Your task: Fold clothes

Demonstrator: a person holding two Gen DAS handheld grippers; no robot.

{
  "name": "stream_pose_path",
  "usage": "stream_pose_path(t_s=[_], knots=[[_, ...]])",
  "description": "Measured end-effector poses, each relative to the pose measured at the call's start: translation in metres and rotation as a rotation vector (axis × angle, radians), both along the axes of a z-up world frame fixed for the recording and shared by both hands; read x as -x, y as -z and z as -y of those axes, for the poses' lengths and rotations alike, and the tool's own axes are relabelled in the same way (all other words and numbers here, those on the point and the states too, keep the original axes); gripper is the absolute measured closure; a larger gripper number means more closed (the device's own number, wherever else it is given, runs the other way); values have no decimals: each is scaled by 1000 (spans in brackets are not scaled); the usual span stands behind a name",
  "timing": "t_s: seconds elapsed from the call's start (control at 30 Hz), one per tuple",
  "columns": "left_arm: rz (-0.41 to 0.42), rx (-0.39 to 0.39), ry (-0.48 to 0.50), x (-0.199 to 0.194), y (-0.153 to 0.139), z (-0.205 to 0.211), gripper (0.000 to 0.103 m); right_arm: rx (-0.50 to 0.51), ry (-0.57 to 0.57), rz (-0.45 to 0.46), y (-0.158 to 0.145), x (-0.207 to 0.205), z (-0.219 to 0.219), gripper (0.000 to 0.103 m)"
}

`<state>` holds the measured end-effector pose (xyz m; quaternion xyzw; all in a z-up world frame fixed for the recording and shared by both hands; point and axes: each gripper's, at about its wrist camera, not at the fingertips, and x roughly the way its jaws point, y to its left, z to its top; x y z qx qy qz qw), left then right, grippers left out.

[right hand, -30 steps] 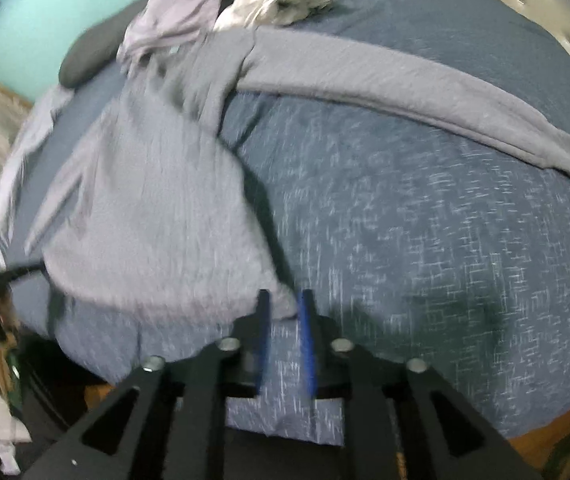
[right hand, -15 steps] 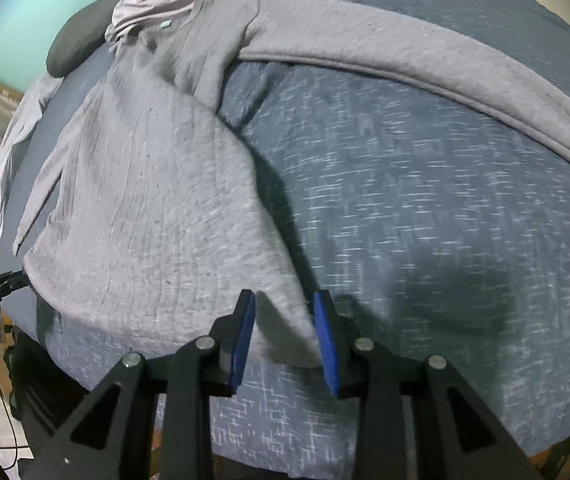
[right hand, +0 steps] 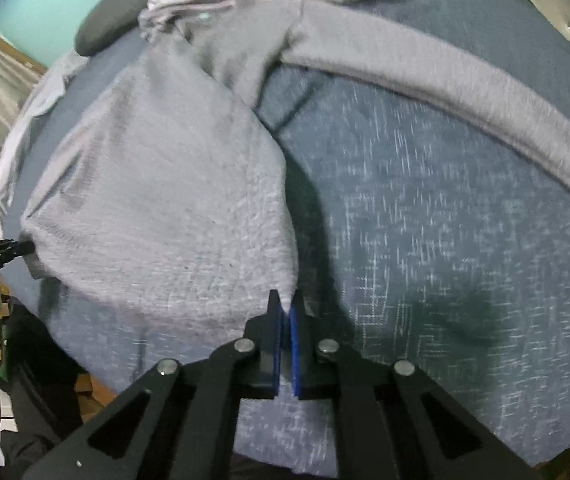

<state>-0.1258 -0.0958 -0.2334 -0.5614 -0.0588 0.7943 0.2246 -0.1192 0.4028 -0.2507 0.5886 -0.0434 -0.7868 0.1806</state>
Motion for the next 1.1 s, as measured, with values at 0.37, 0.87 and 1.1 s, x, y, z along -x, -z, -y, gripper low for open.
stream_pose_path(t_s=[0.37, 0.87, 1.1], knots=[[38, 12, -45, -27, -14, 48, 99, 67, -100, -58, -61, -51, 10, 100], [162, 42, -77, -26, 41, 59, 99, 57, -38, 84, 7, -46, 3, 98], [158, 47, -75, -34, 36, 56, 99, 70, 24, 110, 16, -34, -9, 80]])
